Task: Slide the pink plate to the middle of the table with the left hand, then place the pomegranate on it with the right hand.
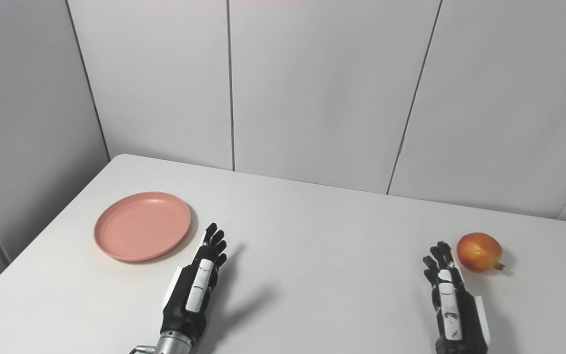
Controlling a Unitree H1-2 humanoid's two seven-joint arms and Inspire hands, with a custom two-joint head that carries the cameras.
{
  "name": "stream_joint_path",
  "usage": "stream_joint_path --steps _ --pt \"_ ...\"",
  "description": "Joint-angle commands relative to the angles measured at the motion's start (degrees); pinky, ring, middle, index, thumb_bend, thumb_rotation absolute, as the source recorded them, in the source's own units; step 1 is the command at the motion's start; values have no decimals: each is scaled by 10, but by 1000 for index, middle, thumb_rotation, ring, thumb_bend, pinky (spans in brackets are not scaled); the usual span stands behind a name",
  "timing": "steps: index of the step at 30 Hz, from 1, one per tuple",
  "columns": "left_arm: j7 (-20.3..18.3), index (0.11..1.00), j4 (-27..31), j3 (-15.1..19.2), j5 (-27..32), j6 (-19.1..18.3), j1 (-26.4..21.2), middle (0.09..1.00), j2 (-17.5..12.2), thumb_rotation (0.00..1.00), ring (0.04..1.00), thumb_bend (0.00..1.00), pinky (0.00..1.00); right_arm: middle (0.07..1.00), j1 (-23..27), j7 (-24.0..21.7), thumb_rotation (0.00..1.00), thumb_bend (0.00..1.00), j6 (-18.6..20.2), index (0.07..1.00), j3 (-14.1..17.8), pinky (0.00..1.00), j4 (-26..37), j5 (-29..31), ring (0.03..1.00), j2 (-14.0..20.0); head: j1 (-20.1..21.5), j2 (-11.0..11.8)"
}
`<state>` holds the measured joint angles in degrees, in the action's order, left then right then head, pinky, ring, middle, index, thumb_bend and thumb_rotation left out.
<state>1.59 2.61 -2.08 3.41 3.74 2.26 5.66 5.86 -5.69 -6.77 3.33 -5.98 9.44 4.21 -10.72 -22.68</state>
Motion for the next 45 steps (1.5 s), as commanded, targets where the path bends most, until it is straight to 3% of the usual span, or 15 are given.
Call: stream_joint_path --steps 1,12,19,27,34,40,45 --pt "-5 1000 -36 2 3 20 19 1000 -1 889 1000 736 1000 950 -24 -7 912 799 -33 953 -2 964 -43 -1 928 -4 -2 5" --pt "-8 1000 -50 5 11 30 15 1000 -1 866 1000 701 1000 953 -20 -12 894 808 -38 953 1 966 -54 5 928 -6 -2 8" --pt "-9 1000 -37 6 14 24 21 1000 -6 873 996 762 1000 961 -25 -11 893 825 -36 955 -2 978 -47 3 936 -10 6 5" --pt "-15 1000 43 9 44 -54 7 989 -12 864 982 810 1000 949 -40 -15 896 830 -15 949 -6 964 -16 8 923 -10 9 -3" --pt "-10 1000 128 17 51 -151 -47 984 -11 869 974 833 1000 942 -45 -15 891 804 0 940 -12 954 -5 6 916 -8 10 -3" --pt "-15 980 158 40 68 -218 -111 972 -37 812 961 868 1000 944 -43 -11 879 800 5 935 -15 940 -5 1 901 -9 10 1" --pt "-36 960 168 63 99 -264 -159 947 -82 820 939 878 968 948 -42 -8 852 811 16 938 -16 939 -2 1 899 -12 12 3"
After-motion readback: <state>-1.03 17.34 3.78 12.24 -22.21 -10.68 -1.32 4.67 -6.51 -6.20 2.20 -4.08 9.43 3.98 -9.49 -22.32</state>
